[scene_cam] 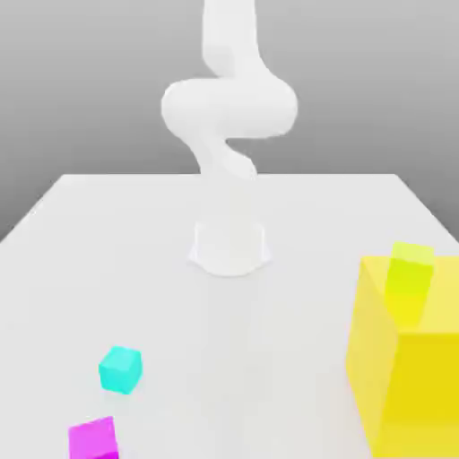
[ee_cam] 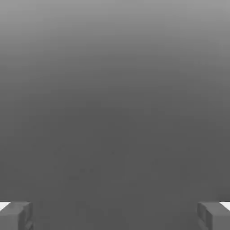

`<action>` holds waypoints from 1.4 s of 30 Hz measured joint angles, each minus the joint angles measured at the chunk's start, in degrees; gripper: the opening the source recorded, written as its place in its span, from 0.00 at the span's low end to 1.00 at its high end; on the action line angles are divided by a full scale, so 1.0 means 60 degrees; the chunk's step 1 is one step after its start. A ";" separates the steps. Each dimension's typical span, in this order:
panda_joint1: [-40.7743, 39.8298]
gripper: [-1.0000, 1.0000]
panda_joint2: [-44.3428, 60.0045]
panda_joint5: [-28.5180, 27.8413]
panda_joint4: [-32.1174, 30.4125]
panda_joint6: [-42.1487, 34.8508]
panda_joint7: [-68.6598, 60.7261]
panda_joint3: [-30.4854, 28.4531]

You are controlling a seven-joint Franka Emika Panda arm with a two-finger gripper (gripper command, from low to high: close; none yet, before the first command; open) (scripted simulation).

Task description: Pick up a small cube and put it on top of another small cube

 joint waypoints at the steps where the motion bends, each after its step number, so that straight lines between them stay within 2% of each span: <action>1: -0.0220 0.50 0.0377 -0.0092 0.0006 0.0102 0.0352 0.0113; 9: -0.1628 0.50 0.3189 -0.0877 0.0050 0.0854 0.3045 0.0733; 18: -0.2552 0.50 0.6299 -0.1513 0.0099 0.1692 0.5863 0.0671; 23: -0.2872 0.50 0.7965 -0.1340 0.0105 0.2219 0.7069 0.0507; 29: -0.3151 0.50 0.9875 -0.0429 0.0108 0.2913 0.7977 0.0372; 33: -0.3123 0.50 1.1250 -0.0394 0.0332 0.3906 0.8171 0.0263; 34: -0.3086 0.00 1.1508 -0.0411 0.0381 0.4104 0.8190 0.0221; 42: -0.3119 0.00 1.1290 -0.0377 0.0337 0.3948 0.8173 0.0256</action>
